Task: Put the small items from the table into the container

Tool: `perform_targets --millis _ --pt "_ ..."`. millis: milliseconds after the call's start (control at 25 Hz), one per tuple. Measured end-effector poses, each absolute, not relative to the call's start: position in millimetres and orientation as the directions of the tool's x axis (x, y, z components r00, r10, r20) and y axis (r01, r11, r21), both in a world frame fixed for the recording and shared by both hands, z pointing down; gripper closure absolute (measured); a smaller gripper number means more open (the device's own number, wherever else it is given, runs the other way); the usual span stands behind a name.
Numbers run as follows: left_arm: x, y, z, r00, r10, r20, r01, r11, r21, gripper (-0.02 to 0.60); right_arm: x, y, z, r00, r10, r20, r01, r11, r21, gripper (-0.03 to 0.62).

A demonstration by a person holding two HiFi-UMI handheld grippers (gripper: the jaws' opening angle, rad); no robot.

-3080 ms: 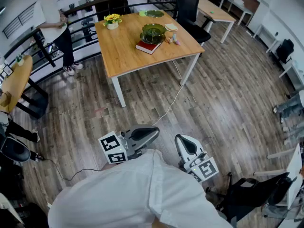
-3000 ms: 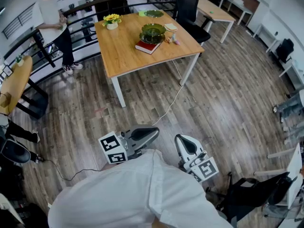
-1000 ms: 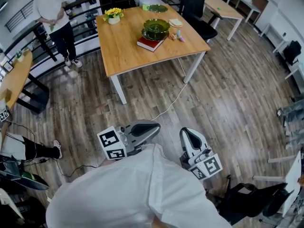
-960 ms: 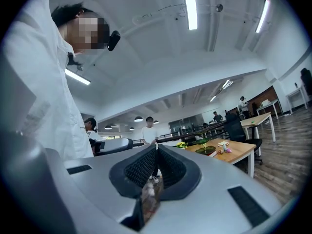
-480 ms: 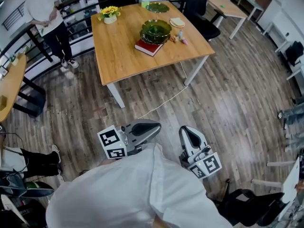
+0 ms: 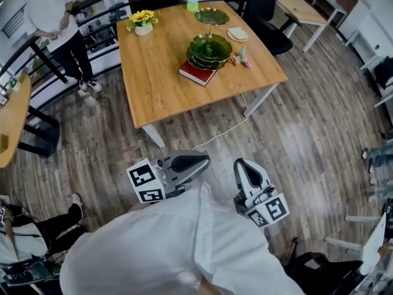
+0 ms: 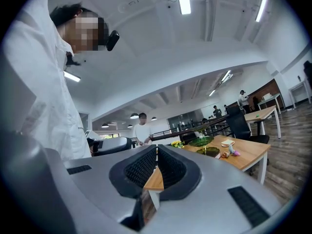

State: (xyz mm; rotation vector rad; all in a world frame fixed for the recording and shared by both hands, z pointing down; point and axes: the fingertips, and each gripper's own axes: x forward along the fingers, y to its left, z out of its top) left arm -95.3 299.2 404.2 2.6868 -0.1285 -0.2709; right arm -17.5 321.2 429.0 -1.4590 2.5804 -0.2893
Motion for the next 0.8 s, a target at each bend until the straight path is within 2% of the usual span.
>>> perform_targets --millis 440,800 --pt "-110 175 380 0.976 -0.124 -0.179 -0.039 -0.909 0.415 0.574 -20 200 404 -0.473 -0.880 -0.041 -0.853 0.469 -0.228 0.577" --pt "-118 90 378 0.975 -0.129 -0.182 -0.045 -0.913 0.407 0.574 4 121 396 -0.406 -0.913 -0.038 -0.894 0.405 -0.189 0.577"
